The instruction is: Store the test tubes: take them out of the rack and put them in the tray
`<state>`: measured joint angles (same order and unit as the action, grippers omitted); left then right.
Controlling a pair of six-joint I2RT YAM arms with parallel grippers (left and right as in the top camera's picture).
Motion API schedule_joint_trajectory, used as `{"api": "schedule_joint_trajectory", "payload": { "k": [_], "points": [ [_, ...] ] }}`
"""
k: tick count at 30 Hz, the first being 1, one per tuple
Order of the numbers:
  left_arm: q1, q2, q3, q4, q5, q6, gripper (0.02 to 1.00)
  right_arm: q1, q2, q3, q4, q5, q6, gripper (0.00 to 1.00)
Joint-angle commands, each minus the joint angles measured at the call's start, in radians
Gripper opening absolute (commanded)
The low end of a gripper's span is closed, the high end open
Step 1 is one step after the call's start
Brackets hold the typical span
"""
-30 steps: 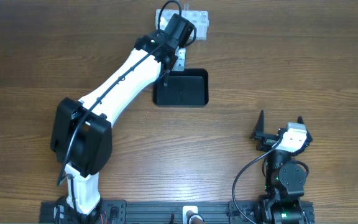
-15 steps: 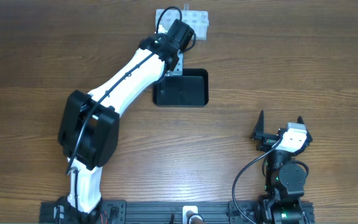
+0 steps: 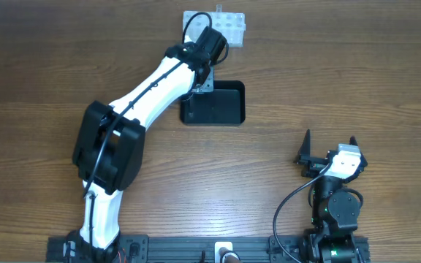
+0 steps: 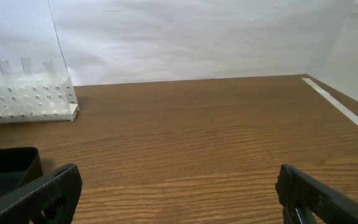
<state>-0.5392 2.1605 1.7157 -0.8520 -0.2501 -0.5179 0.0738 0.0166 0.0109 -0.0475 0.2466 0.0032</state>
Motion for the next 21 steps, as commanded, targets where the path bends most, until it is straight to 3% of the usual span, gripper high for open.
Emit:
{"api": "schedule_joint_trajectory", "payload": {
  "k": [1,7,15,18,21],
  "points": [
    [0.008,0.034,-0.008,-0.006,0.029,-0.014,0.091,0.000,-0.003,-0.005,-0.002,0.016,-0.001,0.991],
    [0.011,0.034,-0.008,-0.032,0.044,-0.015,0.183,0.000,-0.003,-0.005,-0.001,0.016,-0.001,0.991],
    [0.013,-0.018,0.003,-0.032,0.039,-0.014,0.441,0.000,-0.003,-0.005,-0.002,0.016,-0.001,0.991],
    [0.016,-0.069,0.047,-0.032,0.001,-0.014,0.492,0.000,-0.003,-0.005,-0.001,0.016,-0.001,0.993],
    [0.017,-0.097,0.131,-0.024,-0.070,-0.014,0.649,0.000,-0.003,-0.005,-0.001,0.016,-0.001,0.991]
  ]
}}
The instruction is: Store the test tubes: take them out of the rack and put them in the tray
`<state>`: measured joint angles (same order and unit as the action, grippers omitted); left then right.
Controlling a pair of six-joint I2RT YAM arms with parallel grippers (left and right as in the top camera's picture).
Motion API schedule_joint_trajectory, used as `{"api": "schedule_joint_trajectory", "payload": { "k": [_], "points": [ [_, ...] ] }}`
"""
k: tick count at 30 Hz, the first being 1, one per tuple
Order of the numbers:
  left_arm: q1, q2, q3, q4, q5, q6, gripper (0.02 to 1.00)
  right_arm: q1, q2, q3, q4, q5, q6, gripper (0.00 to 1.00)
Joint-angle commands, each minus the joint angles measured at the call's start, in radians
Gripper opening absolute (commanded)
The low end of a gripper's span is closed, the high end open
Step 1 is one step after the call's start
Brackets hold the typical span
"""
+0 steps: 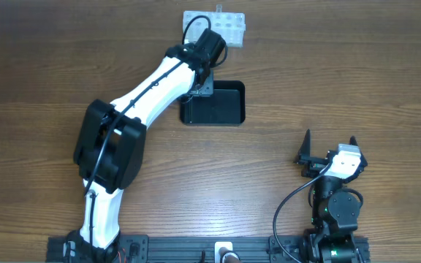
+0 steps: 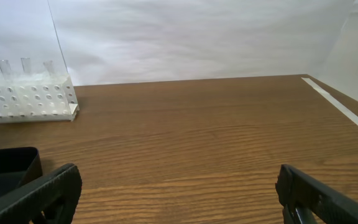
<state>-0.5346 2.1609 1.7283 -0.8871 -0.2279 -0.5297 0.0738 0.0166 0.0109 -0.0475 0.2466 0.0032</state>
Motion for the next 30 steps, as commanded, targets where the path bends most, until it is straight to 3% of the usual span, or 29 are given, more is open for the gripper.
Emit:
{"api": "schedule_joint_trajectory", "payload": {
  "k": [1,3,5,21,30],
  "points": [
    [0.012,-0.098,0.153,0.015,-0.118,-0.002,0.713,0.000,-0.003,-0.005,-0.001,0.016,-0.001,0.991],
    [0.012,-0.098,0.218,0.038,-0.170,-0.002,0.912,0.001,-0.003,-0.005,-0.001,0.016,-0.001,0.993],
    [0.014,-0.098,0.247,0.080,-0.203,0.010,0.996,0.000,-0.003,-0.005,-0.001,0.016,-0.001,0.991],
    [0.048,0.050,0.256,0.438,-0.177,0.190,0.996,0.000,-0.003,-0.005,-0.001,0.016,-0.001,0.991],
    [0.052,0.162,0.283,0.517,-0.158,0.217,0.996,0.001,-0.003,-0.005,-0.001,0.016,-0.001,0.991]
  ]
}}
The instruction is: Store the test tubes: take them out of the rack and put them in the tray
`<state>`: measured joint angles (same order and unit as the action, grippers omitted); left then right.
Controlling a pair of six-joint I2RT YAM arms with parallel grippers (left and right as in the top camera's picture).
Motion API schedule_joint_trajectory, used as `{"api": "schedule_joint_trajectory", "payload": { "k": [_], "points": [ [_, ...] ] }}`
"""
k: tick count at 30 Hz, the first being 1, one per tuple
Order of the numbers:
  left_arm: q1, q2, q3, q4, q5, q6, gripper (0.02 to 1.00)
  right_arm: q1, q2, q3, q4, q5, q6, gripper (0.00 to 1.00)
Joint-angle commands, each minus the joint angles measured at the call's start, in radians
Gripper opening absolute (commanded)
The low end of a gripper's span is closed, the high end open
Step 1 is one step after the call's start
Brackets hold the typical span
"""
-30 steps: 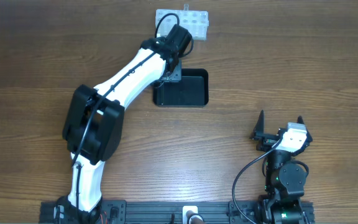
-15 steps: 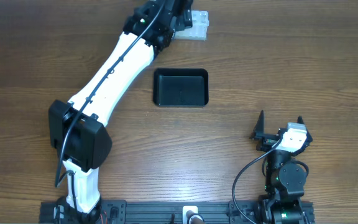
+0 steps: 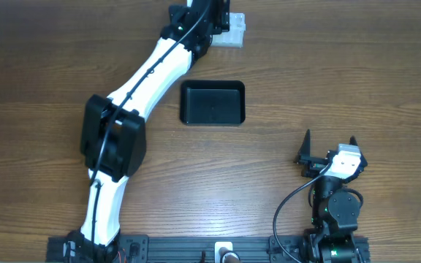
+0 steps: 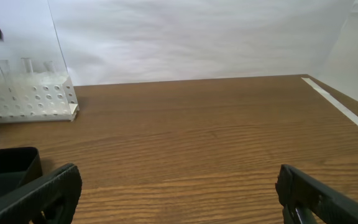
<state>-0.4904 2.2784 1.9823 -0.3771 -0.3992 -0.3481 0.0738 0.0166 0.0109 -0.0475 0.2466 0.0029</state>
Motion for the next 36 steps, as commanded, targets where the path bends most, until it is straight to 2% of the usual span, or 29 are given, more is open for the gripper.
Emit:
{"api": "schedule_joint_trajectory", "payload": {
  "k": [1,8,19,31,36],
  "points": [
    [0.009,0.053,0.036,0.007,0.017,0.046,0.998,0.000,-0.003,-0.005,-0.001,0.016,0.000,0.991],
    [0.020,0.092,0.060,0.008,0.032,0.057,0.993,0.001,-0.003,-0.005,-0.001,0.016,0.000,0.993],
    [0.024,0.150,0.094,0.055,0.074,0.083,0.915,0.001,-0.003,-0.005,-0.001,0.016,0.000,0.991],
    [0.021,0.152,0.094,0.071,0.078,0.084,0.599,0.000,-0.003,-0.005,-0.002,0.016,0.000,0.991],
    [0.021,0.152,0.094,0.076,0.089,0.084,0.511,0.000,-0.003,-0.005,-0.002,0.016,0.000,0.991]
  ]
}}
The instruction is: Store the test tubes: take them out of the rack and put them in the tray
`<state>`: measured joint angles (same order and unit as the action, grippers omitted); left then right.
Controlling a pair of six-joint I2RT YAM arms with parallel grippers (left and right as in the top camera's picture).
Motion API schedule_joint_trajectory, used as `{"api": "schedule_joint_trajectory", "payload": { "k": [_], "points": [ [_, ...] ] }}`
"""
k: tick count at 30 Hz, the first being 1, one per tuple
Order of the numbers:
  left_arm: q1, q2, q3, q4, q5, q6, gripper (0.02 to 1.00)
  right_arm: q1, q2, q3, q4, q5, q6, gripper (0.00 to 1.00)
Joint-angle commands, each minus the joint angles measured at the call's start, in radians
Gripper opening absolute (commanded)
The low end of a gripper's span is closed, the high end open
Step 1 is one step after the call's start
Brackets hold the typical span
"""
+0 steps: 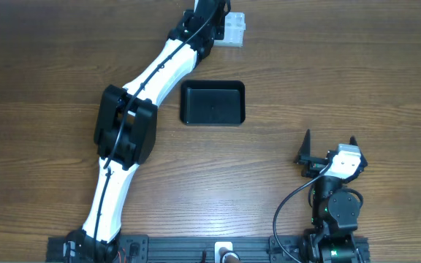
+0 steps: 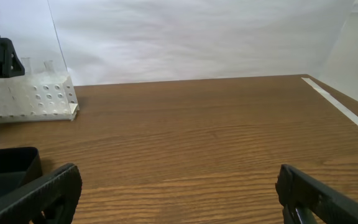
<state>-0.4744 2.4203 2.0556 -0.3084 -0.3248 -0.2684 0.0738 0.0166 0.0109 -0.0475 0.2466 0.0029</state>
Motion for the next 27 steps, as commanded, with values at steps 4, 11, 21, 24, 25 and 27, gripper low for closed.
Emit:
{"api": "schedule_joint_trajectory", "payload": {
  "k": [4,11,21,24,25,27],
  "points": [
    [0.005,0.010,0.021,0.007,0.023,0.003,0.441,0.000,-0.003,-0.005,-0.002,0.016,0.000,0.991],
    [0.001,0.010,0.021,0.014,0.022,0.004,0.327,0.000,-0.003,-0.005,-0.002,0.016,0.000,0.991],
    [-0.002,0.010,0.021,0.021,0.023,0.004,0.209,0.000,-0.003,-0.005,-0.002,0.016,0.000,0.991],
    [-0.002,0.010,0.021,0.021,0.023,0.004,0.183,0.000,-0.003,-0.005,-0.002,0.016,0.000,0.993],
    [-0.002,0.010,0.021,0.021,0.023,0.004,0.183,0.000,-0.003,-0.005,-0.002,0.016,0.000,0.993],
    [-0.002,0.009,0.021,0.021,0.022,0.004,0.180,0.000,-0.003,-0.005,-0.001,0.016,0.000,0.991]
  ]
}}
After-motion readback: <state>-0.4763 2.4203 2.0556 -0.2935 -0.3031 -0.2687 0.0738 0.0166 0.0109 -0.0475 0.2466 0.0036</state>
